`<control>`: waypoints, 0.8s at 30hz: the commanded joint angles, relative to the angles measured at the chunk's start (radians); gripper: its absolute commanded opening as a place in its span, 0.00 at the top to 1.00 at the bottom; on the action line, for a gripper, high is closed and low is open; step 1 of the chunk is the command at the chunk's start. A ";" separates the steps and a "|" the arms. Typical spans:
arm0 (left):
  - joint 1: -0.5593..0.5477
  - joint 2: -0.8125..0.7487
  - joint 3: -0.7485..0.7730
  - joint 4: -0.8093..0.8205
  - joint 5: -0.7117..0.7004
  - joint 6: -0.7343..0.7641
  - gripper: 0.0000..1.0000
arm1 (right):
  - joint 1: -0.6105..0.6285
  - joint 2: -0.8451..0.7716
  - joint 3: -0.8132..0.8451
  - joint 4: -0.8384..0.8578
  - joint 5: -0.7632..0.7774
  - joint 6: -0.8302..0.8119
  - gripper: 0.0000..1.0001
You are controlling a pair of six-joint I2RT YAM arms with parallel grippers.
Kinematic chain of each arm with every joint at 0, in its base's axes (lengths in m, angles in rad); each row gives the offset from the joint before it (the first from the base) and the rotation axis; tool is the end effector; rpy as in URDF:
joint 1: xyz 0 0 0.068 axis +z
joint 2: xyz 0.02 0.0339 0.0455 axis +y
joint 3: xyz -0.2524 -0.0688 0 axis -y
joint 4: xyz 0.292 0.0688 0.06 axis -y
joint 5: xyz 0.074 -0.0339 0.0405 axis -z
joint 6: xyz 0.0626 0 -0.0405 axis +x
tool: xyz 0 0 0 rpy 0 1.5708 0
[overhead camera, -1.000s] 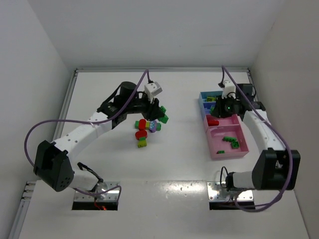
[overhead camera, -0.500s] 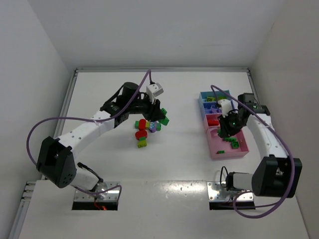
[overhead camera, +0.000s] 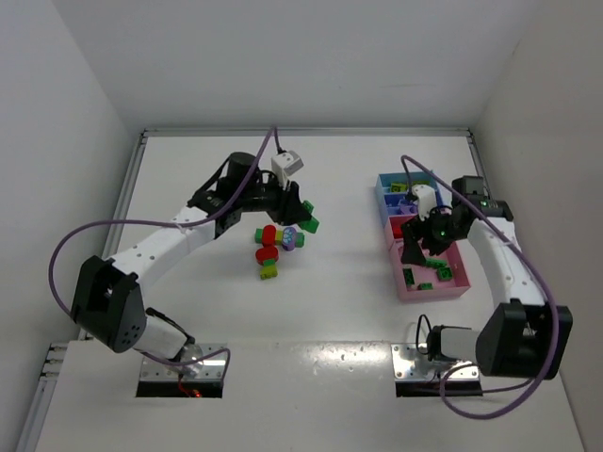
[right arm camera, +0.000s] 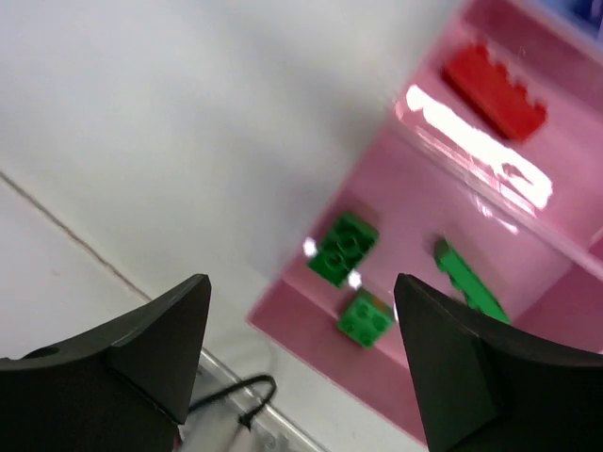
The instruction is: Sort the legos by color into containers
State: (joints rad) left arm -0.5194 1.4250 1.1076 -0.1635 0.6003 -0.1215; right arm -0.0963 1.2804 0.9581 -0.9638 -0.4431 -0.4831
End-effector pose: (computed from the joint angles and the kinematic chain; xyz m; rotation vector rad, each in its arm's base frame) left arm 0.3218 -0.2247 0.2710 0.7921 1.9580 -1.0062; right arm 0.2816 -0.0002 0.1945 -0.6060 2.6398 0.4735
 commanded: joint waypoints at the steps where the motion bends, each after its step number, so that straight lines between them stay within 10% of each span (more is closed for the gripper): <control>1: 0.053 -0.006 -0.011 0.133 0.079 -0.139 0.96 | 0.015 -0.124 0.050 0.109 -0.282 0.073 0.20; 12: 0.065 0.003 -0.092 0.265 0.104 -0.300 0.97 | 0.334 -0.015 -0.042 0.903 -0.491 0.908 0.26; 24: 0.065 0.012 -0.083 0.274 0.095 -0.282 0.97 | 0.437 0.109 -0.010 0.990 -0.395 0.995 0.27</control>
State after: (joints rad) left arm -0.4545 1.4334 1.0027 0.0593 0.6777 -0.3996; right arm 0.3206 1.3785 0.9150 -0.0593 -0.8726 0.4683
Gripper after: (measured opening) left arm 0.401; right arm 0.738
